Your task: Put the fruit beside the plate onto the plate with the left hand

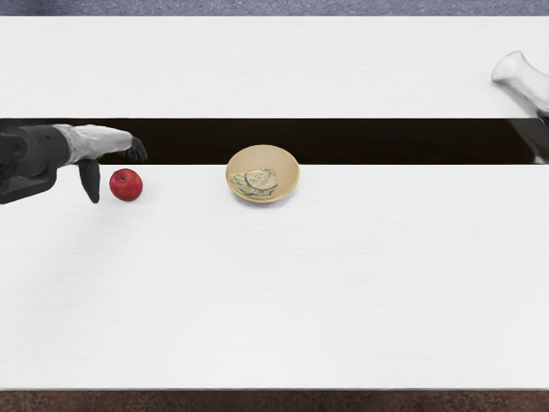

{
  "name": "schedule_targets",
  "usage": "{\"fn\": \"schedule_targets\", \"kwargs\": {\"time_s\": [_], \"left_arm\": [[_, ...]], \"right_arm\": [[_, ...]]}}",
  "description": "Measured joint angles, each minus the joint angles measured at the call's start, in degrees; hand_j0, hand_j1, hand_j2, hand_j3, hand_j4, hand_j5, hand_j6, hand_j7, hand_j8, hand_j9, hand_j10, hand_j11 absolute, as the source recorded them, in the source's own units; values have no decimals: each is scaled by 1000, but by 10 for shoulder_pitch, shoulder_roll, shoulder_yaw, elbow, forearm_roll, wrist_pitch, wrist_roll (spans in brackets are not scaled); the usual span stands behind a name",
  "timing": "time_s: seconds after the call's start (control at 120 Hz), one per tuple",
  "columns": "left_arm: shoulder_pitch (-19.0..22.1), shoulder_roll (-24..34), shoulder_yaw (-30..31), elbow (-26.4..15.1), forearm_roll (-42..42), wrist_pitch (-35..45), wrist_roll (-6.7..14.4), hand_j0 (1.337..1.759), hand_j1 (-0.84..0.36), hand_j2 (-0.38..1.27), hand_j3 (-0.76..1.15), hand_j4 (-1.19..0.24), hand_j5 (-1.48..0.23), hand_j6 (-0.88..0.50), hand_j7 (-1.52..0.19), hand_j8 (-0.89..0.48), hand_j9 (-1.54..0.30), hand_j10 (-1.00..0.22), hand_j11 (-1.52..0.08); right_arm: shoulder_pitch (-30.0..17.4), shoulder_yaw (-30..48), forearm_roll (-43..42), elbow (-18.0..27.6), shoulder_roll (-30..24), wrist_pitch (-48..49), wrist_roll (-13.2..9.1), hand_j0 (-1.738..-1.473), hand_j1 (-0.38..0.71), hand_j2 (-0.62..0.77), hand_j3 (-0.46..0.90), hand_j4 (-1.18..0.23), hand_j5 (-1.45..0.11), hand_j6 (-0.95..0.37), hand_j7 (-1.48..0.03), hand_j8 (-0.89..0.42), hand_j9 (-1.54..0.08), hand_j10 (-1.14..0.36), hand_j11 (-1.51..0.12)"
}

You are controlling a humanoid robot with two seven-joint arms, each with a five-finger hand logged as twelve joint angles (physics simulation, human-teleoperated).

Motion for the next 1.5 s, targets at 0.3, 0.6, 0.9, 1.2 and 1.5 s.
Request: {"fn": "schedule_targets", "kwargs": {"time_s": [0.3, 0.6, 0.9, 1.2, 1.5], "left_arm": [[25, -43, 7, 34, -2, 42, -2, 1658, -39, 67, 0, -326, -422, -327, -422, -327, -422, -326, -422], [52, -72, 7, 64, -2, 46, -4, 1658, -71, 72, 0, -353, -457, -353, -456, -353, -456, -352, -456], [77, -84, 8, 97, -2, 47, -6, 1658, -80, 74, 0, -360, -466, -360, -466, -360, -466, -360, -466], [87, -88, 7, 120, -7, 49, -7, 1658, -115, 80, 0, -390, -505, -390, -505, -390, -505, -390, -505], [92, -98, 6, 122, -7, 71, -7, 1658, -176, 123, 0, -448, -582, -448, -582, -448, -582, -448, -582]], "right_arm": [[0, 0, 0, 0, 0, 0, 0, -1658, -310, -7, 0, -33, -43, -33, -43, -33, -43, -33, -43], [0, 0, 0, 0, 0, 0, 0, -1658, -310, -7, 0, -33, -43, -33, -43, -33, -43, -33, -43], [0, 0, 0, 0, 0, 0, 0, -1658, -310, -7, 0, -33, -43, -33, -43, -33, -43, -33, -43], [0, 0, 0, 0, 0, 0, 0, -1658, -310, -7, 0, -33, -43, -33, -43, -33, -43, -33, -43], [0, 0, 0, 0, 0, 0, 0, -1658, -310, -7, 0, -33, -43, -33, -43, -33, -43, -33, -43]]}}
